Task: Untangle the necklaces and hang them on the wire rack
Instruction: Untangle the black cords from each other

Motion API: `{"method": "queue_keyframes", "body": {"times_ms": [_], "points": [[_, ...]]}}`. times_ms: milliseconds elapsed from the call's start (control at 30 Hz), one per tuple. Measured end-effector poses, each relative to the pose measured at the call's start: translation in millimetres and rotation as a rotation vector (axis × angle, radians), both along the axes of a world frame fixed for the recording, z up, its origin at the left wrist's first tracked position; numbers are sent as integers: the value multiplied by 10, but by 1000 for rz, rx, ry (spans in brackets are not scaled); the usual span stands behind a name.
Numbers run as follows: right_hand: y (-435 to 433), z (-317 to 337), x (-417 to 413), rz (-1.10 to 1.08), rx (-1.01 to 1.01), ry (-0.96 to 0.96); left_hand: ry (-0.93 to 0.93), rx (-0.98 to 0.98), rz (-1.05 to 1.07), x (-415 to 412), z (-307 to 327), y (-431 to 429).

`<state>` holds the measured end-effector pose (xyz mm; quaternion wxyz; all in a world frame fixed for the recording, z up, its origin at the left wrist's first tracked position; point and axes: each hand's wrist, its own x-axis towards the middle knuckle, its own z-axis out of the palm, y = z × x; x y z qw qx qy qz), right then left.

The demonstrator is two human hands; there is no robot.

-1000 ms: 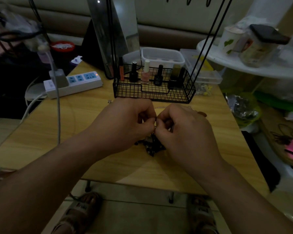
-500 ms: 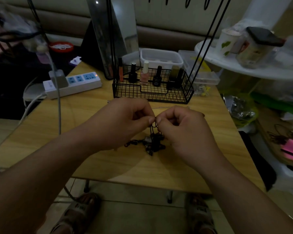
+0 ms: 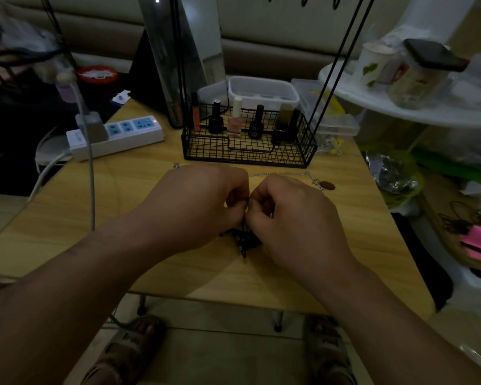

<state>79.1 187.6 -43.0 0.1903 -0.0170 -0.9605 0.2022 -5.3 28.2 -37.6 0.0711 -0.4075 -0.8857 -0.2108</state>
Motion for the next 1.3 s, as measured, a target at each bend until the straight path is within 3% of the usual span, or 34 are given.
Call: {"method": "queue_keyframes", "body": {"times_ms": [300, 600, 867, 1167, 1300], "points": [[69, -14, -4, 14, -226, -9, -69, 78, -18, -4, -34, 7], [110, -34, -17, 25, -299, -31, -63, 95, 13, 22, -10, 39], [84, -24, -82, 26, -543, -135, -58, 107, 38, -8, -19, 28], [94, 72, -118, -21, -964, -244, -308, 350, 33, 16, 55, 14], [121, 64, -124, -6, -977, -234, -433, 354, -38, 1, 49, 3]]}}
